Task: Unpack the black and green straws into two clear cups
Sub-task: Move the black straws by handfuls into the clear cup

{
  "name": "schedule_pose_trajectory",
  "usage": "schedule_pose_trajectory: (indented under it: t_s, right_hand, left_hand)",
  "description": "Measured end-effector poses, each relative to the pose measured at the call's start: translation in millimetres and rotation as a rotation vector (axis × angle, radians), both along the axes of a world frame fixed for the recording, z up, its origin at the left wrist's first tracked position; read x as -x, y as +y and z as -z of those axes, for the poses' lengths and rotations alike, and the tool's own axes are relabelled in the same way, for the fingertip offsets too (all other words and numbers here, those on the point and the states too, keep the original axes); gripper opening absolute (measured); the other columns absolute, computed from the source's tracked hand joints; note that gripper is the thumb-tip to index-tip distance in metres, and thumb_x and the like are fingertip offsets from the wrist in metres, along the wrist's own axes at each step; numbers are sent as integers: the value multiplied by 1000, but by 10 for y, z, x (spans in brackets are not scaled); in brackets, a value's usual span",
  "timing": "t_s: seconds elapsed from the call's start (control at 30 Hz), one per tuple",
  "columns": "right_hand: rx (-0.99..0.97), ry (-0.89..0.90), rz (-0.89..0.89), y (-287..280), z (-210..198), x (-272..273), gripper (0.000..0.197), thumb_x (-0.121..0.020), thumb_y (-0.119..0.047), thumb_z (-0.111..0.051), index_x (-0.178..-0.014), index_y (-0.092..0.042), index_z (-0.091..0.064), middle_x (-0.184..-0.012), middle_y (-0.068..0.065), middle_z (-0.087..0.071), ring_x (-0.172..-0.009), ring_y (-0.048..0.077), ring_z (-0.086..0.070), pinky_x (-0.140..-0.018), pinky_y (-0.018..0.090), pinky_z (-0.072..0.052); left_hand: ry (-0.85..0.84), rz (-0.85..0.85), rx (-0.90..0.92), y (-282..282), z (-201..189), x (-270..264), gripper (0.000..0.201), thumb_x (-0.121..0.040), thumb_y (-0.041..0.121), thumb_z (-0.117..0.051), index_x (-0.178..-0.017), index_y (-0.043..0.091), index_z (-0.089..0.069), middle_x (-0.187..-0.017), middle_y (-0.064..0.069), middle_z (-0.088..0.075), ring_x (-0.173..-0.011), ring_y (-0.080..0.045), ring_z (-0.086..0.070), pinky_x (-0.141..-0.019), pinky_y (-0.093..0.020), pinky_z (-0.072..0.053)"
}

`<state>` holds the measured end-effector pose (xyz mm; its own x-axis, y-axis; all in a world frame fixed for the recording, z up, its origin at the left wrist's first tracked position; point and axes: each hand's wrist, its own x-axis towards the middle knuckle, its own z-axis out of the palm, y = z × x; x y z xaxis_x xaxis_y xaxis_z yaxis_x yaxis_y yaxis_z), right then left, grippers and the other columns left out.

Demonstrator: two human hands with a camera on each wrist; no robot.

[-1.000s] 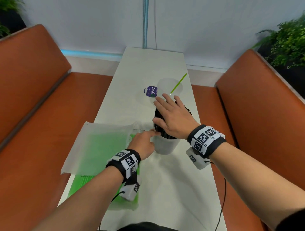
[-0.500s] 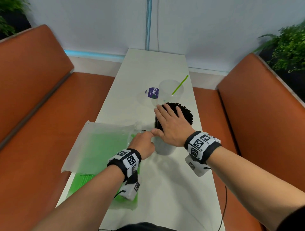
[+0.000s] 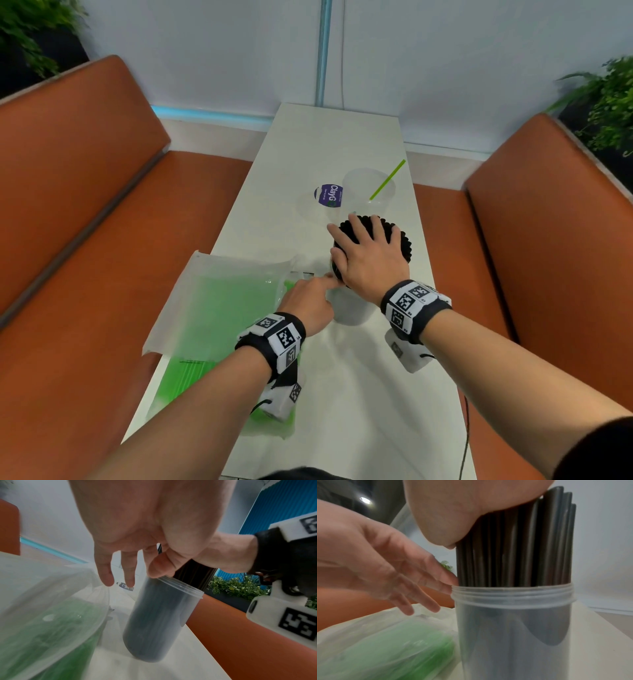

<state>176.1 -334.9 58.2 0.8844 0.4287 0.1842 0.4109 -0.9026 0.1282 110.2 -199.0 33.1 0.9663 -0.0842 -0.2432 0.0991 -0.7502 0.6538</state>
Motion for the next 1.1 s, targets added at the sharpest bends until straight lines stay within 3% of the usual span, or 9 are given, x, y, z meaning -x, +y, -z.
schedule_pose_trajectory:
  t_s: [0.1,0.27,0.47,0.6,0.7,0.87,0.93,1.0,1.1]
  right_hand:
    - [4,-18,-32,-46,26,-18,50,-97,-51,-25,-145,-38,-27,-153,5,-31,-133,40,-30,-102,62,-27]
    - [4,23,-9,47,18,-78,53,-96,-53,-24,-147,-39,-21,-155,7,-27,-137,41,-25,-103,67,-23]
    - [17,30,-24,-10,6,-108,54,-94,-53,-28,-146,-40,-23,-155,6,-27,-137,40,-25,-103,64,-25]
    - [24,49,-56,26,18,-140,52,-94,-51,-32,-144,-38,-26,-154,7,-29,-135,42,-27,-103,66,-26]
    - [30,97,-81,19,-33,-277,56,-94,-59,-31,-147,-43,-19,-158,5,-21,-140,40,-21,-107,65,-22]
    - [-43,221,-96,109,-239,-339,68,-87,-75,-22,-148,-52,-3,-163,3,-5,-147,37,-3,-114,62,-6]
    - [-173,95,-154,186,-347,-197,65,-91,-62,-35,-150,-44,-15,-159,9,-19,-144,37,-15,-115,58,-14]
    - [-475,5,-273,255,-376,-5,56,-91,-34,-52,-145,-27,-39,-144,11,-43,-131,31,-39,-110,47,-31]
    - [-783,128,-354,286,-269,283,46,-87,-3,-49,-131,-16,-54,-121,3,-56,-106,13,-55,-96,30,-46]
  left_hand:
    - [-5,13,-27,-2,-9,15,68,-81,-1,-43,-133,42,-56,-136,-5,-60,-101,-32,-63,-87,-41,-55]
    - [-37,26,-84,-37,-52,13,64,-81,-1,-44,-132,35,-58,-123,-10,-66,-90,-34,-64,-78,-41,-55]
    - [-75,71,-178,-48,-72,-2,56,-83,4,-45,-130,31,-58,-119,-10,-67,-102,-35,-61,-85,-43,-53]
    - [-94,-1,-66,80,13,8,56,-87,4,-49,-134,31,-56,-133,-6,-60,-114,-32,-58,-96,-44,-50]
    - [-157,-157,-88,293,151,17,56,-88,7,-56,-140,29,-50,-137,-6,-51,-129,-30,-44,-109,-41,-39]
    - [-38,-272,-284,578,329,136,77,-87,27,-65,-151,30,-23,-133,-8,-44,-123,-30,-43,-100,-41,-42]
    - [36,-263,-255,623,377,199,76,-90,17,-58,-153,30,-18,-133,-11,-51,-118,-33,-53,-96,-42,-47]
    - [47,-282,-177,681,344,258,67,-92,5,-49,-151,29,-29,-128,-13,-59,-107,-34,-61,-90,-42,-53]
    - [-46,-319,-52,840,99,329,43,-97,9,-53,-137,24,-52,-118,-8,-64,-102,-26,-62,-94,-38,-52]
